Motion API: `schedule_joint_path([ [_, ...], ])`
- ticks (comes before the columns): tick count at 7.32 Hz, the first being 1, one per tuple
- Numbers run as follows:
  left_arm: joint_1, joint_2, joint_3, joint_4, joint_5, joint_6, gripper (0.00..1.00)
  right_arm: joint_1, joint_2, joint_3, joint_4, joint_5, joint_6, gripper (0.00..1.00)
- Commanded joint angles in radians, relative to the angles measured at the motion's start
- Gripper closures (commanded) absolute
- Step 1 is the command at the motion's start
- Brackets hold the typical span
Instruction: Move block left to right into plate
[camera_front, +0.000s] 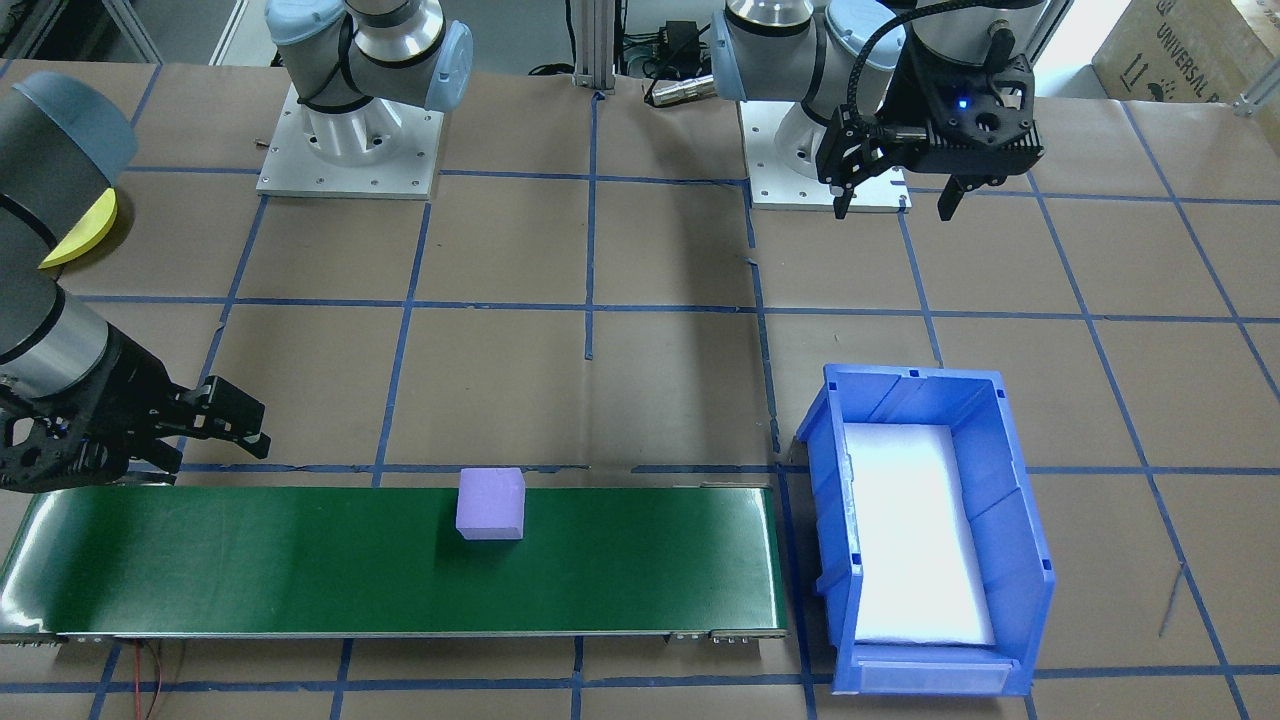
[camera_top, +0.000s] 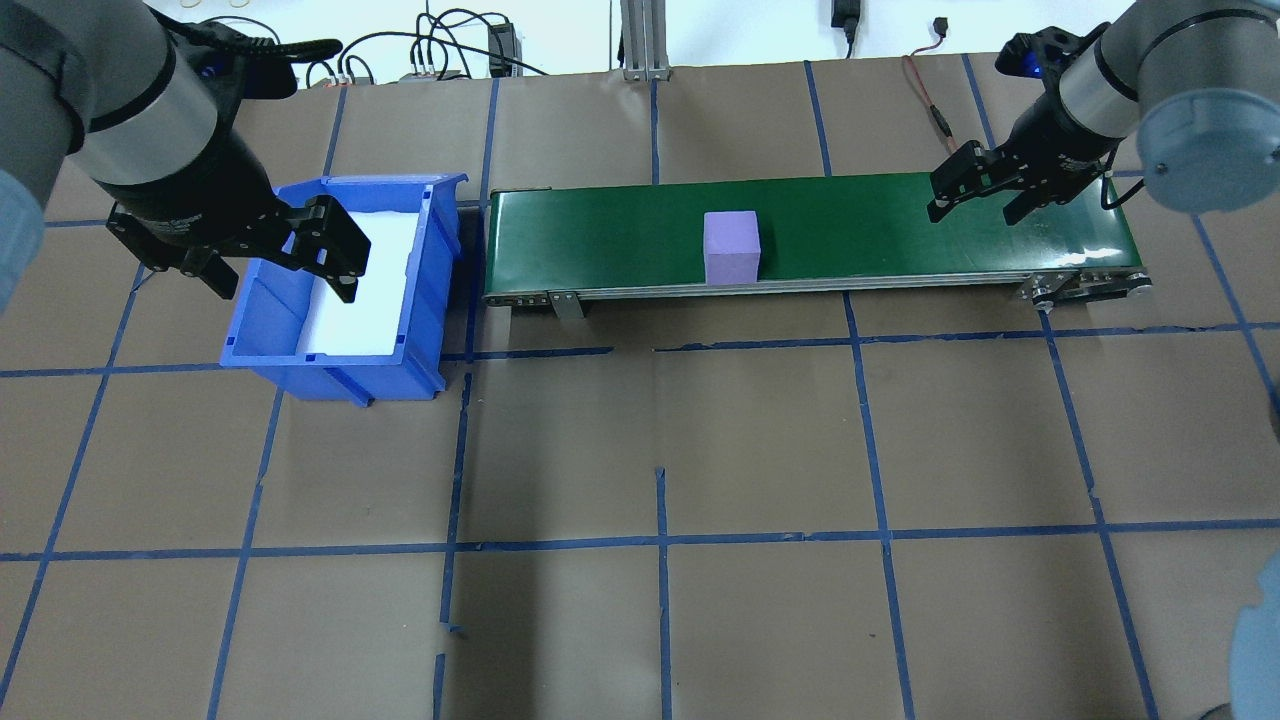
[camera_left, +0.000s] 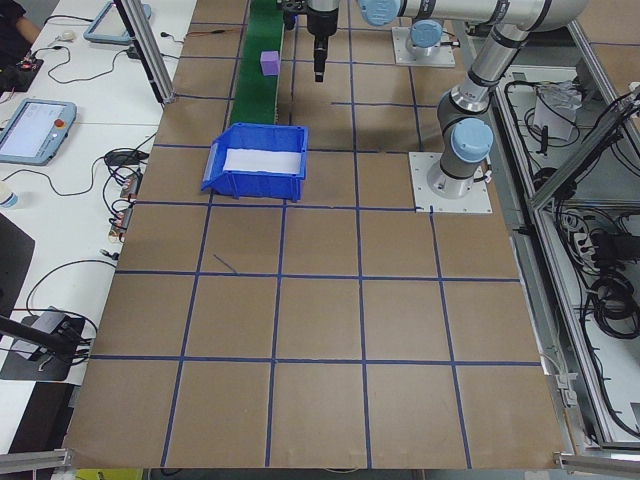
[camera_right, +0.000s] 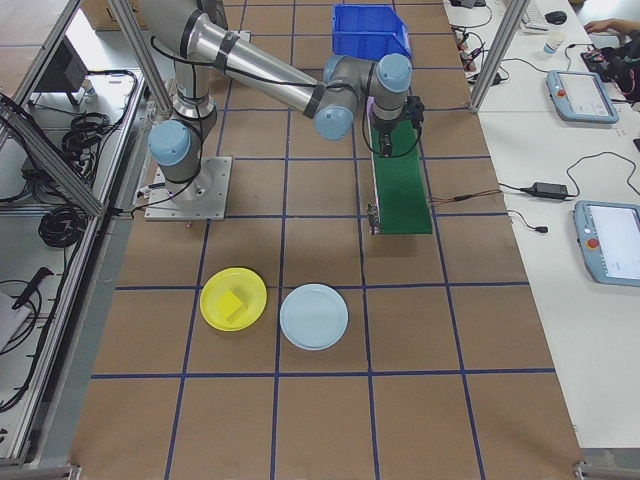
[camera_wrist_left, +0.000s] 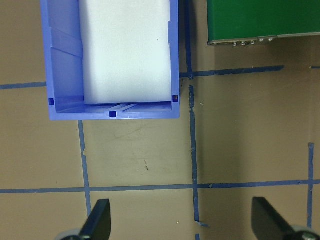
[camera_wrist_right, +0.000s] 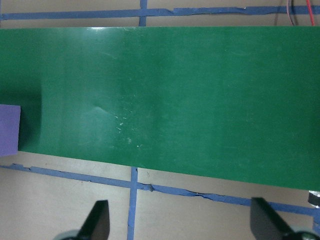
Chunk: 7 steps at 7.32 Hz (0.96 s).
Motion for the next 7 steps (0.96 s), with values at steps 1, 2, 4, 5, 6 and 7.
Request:
schedule_joint_path([
  [1,0.0,-0.002,0.0,-0.001,-0.005,-0.003,0.0,0.001,-0.002,0.023,-0.006,0.032,0.004,0.0],
  [2,0.0,-0.014,0.0,0.006,-0.012,-0.011,0.0,0.001,-0.006,0.026,-0.006,0.032,0.003,0.0],
  [4,0.0,-0.011,0.0,0.004,-0.012,-0.008,0.0,0.005,-0.012,0.04,-0.018,0.032,0.003,0.0],
  [5,0.0,-0.011,0.0,0.004,-0.011,-0.005,0.0,0.005,-0.011,0.042,-0.023,0.035,0.004,0.0],
  [6,0.0,-0.011,-0.002,0.004,-0.014,-0.009,0.0,0.005,-0.011,0.045,-0.04,0.037,0.006,0.0],
  [7,0.0,-0.011,-0.002,0.004,-0.014,-0.009,0.0,0.007,-0.011,0.049,-0.041,0.062,0.008,0.0],
])
